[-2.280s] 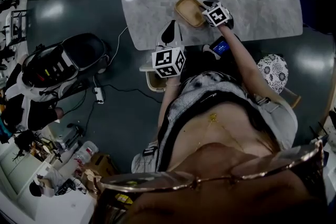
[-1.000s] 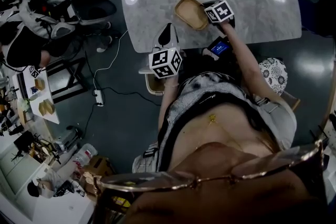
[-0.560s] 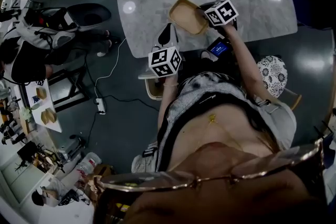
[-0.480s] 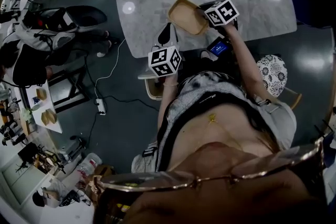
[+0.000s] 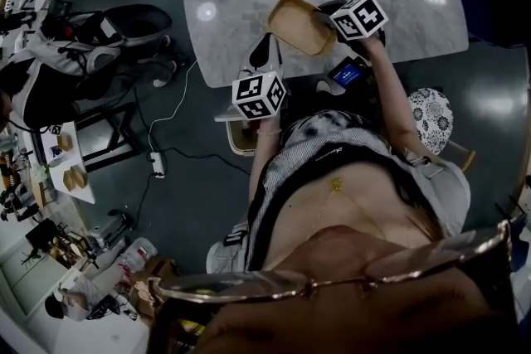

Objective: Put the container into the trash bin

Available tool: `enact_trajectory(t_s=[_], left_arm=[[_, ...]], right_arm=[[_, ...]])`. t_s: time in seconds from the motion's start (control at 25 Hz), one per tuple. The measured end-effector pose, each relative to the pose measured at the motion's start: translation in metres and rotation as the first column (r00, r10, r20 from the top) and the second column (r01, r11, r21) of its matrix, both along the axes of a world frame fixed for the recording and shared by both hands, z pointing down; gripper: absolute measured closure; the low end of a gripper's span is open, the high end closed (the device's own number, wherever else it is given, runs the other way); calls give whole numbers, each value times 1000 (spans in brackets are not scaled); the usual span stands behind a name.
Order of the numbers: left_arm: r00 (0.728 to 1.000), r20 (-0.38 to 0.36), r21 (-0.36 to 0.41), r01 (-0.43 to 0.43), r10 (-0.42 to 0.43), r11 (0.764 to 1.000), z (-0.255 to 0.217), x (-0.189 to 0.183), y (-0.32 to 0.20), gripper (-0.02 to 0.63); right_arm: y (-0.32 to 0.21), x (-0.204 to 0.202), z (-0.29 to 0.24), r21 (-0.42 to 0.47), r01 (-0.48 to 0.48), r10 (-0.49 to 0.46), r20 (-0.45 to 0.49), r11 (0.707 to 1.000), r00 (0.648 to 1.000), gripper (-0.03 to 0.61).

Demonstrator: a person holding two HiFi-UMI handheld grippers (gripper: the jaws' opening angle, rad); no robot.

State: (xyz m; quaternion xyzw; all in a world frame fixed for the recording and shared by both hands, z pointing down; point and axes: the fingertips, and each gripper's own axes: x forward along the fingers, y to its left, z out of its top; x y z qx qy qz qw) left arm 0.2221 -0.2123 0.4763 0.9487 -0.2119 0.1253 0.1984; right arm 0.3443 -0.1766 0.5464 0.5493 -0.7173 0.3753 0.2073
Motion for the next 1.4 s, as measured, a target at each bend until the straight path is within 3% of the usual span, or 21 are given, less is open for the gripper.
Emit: enact_trajectory(t_s=[0.52, 0.96, 1.16, 1.4], left_arm=[[988, -13, -11, 154, -154, 988, -8, -7, 51, 614], [979, -21, -3, 202, -202, 979, -20, -33, 66, 614], [959, -24, -3, 283, -283, 959, -19, -85, 63, 614], [914, -34, 9, 404, -404, 915, -16, -194, 54, 614]], right_arm=[[33, 5, -3, 5, 184, -184, 21, 983, 983, 543], [41, 6, -8, 51, 179, -181, 34, 982, 983, 543], [26, -25, -6, 51, 216, -217, 14, 975, 976, 542], [4, -128, -8, 66, 322, -323, 8, 944, 946, 541]])
